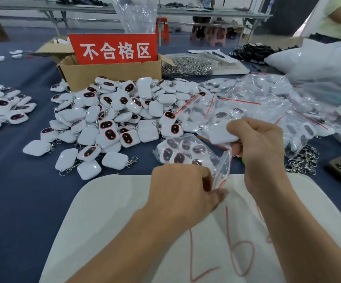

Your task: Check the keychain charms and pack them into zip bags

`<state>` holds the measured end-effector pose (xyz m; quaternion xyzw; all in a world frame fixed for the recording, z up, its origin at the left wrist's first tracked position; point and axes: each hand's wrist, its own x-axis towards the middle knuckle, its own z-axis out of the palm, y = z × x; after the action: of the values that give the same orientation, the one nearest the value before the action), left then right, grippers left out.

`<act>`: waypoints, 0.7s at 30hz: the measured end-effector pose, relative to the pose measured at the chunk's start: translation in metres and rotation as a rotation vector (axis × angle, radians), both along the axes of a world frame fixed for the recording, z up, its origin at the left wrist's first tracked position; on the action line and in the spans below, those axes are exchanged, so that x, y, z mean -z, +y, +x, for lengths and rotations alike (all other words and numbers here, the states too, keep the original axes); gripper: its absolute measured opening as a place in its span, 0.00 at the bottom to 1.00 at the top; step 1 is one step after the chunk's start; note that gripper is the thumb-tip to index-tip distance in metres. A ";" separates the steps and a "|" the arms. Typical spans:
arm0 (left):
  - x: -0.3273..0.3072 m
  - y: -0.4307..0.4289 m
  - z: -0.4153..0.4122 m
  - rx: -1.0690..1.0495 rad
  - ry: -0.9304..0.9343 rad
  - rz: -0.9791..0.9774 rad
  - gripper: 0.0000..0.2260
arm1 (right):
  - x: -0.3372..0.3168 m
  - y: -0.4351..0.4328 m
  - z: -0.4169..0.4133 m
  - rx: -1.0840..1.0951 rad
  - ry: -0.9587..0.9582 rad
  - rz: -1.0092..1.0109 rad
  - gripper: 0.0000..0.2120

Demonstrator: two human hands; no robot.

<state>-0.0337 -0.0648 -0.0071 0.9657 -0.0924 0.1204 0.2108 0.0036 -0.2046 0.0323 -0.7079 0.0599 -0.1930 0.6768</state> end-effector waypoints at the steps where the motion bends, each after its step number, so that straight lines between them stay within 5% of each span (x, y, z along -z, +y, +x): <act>1: 0.002 0.000 0.000 0.009 0.008 0.030 0.21 | -0.002 -0.003 -0.001 -0.027 0.005 -0.003 0.16; 10: -0.003 0.005 -0.001 0.011 0.030 -0.567 0.19 | -0.008 -0.013 -0.003 -0.401 0.117 -0.190 0.14; 15: -0.004 0.005 0.000 -0.100 -0.120 -0.707 0.18 | -0.005 -0.018 -0.002 -0.397 0.077 -0.271 0.16; 21: -0.006 0.002 -0.007 0.076 -0.278 -0.680 0.09 | 0.006 0.005 -0.006 -0.132 -0.090 -0.710 0.04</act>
<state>-0.0412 -0.0624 -0.0012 0.8106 -0.1108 0.2664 0.5096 -0.0027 -0.1999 0.0260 -0.8918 -0.0865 -0.1885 0.4020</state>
